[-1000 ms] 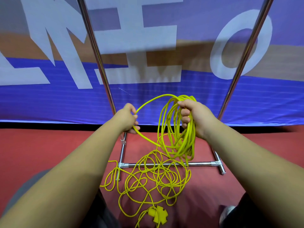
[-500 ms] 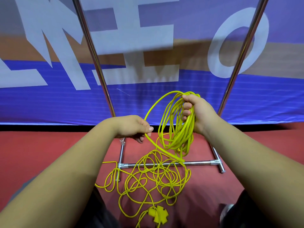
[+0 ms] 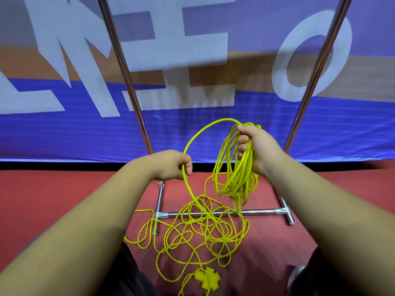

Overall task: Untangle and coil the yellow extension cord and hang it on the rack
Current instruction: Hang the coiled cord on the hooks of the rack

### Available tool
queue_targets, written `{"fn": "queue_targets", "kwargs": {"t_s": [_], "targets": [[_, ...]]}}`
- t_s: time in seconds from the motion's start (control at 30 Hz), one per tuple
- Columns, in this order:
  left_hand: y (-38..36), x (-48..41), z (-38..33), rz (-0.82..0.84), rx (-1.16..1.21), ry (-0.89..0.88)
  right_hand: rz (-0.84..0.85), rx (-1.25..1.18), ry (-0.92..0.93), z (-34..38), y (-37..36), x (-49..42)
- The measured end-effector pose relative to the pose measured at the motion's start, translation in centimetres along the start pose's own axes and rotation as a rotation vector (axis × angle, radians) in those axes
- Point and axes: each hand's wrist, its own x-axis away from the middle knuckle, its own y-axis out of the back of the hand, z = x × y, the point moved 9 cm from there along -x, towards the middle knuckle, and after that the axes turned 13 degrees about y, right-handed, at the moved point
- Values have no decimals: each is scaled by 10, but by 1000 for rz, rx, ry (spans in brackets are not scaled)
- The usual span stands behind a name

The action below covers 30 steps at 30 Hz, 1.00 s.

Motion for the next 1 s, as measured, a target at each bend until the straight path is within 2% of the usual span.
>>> {"fn": "queue_targets", "kwargs": {"t_s": [0.03, 0.13, 0.27, 0.33, 0.5, 0.67, 0.8, 0.93, 1.0], "targets": [[4, -2, 2, -52, -16, -2, -2, 1, 0, 0, 0, 1], [12, -1, 2, -60, 149, 34, -7, 8, -5, -1, 0, 1], [31, 9, -4, -207, 277, 112, -5, 13, -13, -4, -3, 2], [29, 12, -9, -213, 310, 106, 4, 3, -23, -7, -6, 3], [15, 16, -30, -141, 481, 24, 35, 49, -44, -13, -12, 7], [17, 23, -56, -125, 495, -164, 9, -2, -64, -15, -11, 3], [13, 26, -67, -104, 527, -226, -40, -80, -78, -18, -8, -1], [8, 22, -65, -134, 592, -129, -74, -106, -81, -22, -8, -1], [8, 17, -58, -175, 647, -9, -75, -110, -69, -22, -7, -2]]}}
